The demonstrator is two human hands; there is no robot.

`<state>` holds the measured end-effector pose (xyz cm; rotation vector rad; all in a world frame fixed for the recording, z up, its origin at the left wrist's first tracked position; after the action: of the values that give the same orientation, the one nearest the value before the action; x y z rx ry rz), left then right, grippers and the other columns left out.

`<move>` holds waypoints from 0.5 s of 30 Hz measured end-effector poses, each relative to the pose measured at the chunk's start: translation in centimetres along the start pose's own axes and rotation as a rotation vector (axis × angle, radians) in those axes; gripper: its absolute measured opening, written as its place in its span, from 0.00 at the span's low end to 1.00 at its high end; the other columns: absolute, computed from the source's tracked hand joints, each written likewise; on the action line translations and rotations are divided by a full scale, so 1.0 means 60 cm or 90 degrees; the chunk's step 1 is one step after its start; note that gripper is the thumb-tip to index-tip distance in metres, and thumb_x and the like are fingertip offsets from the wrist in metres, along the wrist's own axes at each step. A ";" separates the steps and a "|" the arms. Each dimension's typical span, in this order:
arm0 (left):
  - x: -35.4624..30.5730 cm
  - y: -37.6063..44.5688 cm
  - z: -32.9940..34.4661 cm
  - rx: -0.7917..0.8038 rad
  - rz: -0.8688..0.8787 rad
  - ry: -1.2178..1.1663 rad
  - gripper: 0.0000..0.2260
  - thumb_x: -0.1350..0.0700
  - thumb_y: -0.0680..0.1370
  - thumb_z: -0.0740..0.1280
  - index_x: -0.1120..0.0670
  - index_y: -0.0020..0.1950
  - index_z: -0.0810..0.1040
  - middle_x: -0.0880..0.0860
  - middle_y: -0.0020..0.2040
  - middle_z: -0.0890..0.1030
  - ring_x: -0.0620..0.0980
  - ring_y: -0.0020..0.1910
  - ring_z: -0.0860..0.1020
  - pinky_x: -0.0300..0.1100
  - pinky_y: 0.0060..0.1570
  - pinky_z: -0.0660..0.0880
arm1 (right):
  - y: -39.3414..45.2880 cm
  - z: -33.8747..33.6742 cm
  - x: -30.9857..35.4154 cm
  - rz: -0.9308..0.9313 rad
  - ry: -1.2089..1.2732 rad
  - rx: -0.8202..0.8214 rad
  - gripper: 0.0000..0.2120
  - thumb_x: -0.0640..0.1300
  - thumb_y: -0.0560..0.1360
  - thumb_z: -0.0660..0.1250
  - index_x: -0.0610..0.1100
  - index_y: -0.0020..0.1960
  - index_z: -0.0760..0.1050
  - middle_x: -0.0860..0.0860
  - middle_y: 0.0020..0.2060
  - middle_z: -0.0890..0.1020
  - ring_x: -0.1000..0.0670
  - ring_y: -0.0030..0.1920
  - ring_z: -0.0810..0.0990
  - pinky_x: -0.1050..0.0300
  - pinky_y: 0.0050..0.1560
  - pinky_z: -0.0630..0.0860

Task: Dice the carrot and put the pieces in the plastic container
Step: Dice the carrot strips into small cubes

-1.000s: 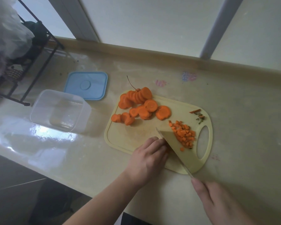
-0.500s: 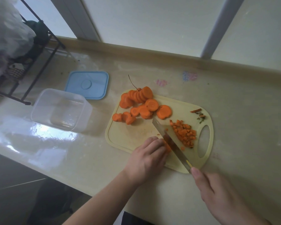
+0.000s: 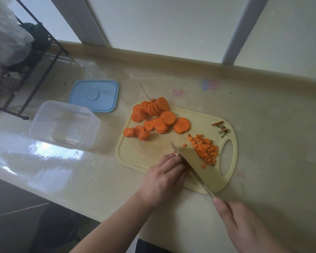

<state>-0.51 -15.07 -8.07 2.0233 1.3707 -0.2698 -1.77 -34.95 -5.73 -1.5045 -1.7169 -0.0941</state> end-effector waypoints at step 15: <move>0.001 0.000 -0.007 0.003 0.008 -0.021 0.04 0.62 0.77 0.75 0.62 0.49 0.84 0.57 0.51 0.82 0.58 0.52 0.81 0.47 0.59 0.78 | 0.024 -0.018 0.007 -0.005 0.057 -0.034 0.32 0.67 0.75 0.48 0.42 0.27 0.64 0.52 0.26 0.77 0.55 0.27 0.75 0.61 0.31 0.67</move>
<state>-0.58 -14.77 -7.76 2.0209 1.3378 -0.2999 0.05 -34.79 -5.42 -1.5090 -1.6610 -0.2103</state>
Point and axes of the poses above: each hand's wrist, its own y-axis towards the middle knuckle, its own z-axis out of the palm, x = y × z, the point moved 6 cm from there along y, towards the middle knuckle
